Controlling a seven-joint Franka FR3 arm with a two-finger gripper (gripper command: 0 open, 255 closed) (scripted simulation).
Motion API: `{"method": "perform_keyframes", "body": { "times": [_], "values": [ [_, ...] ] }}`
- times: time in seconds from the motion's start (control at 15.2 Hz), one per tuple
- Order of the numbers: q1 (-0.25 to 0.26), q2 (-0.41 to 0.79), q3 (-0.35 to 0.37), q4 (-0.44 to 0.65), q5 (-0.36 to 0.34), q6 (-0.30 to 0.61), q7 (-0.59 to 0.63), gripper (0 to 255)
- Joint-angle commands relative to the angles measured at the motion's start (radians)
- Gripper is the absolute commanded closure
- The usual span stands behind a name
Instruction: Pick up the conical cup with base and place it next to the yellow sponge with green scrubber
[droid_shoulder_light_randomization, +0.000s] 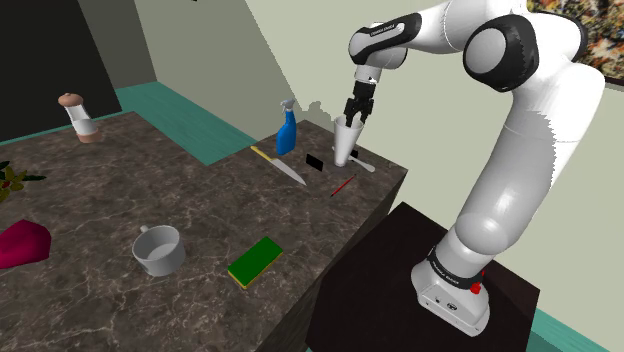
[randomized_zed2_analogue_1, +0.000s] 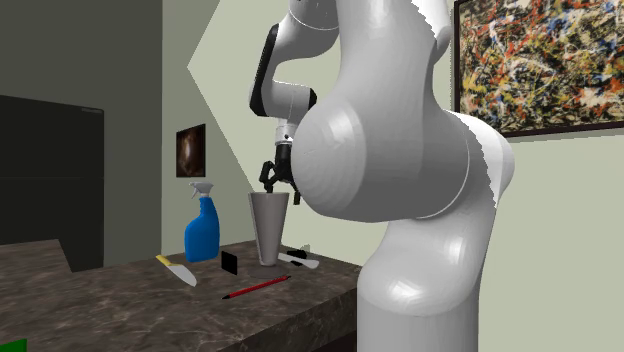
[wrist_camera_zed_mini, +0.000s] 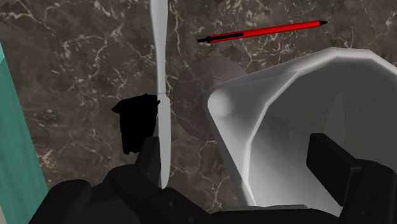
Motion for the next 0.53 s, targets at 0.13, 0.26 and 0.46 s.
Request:
{"method": "perform_keyframes", "body": {
  "times": [0.13, 0.26, 0.46],
  "values": [
    [0.0, 0.0, 0.0, 0.0, 0.0, 0.001, 0.0, 0],
    [0.0, 0.0, 0.0, 0.0, 0.0, 0.001, 0.0, 255],
    [0.0, 0.0, 0.0, -0.001, 0.0, 0.001, 0.0, 255]
  ]
}}
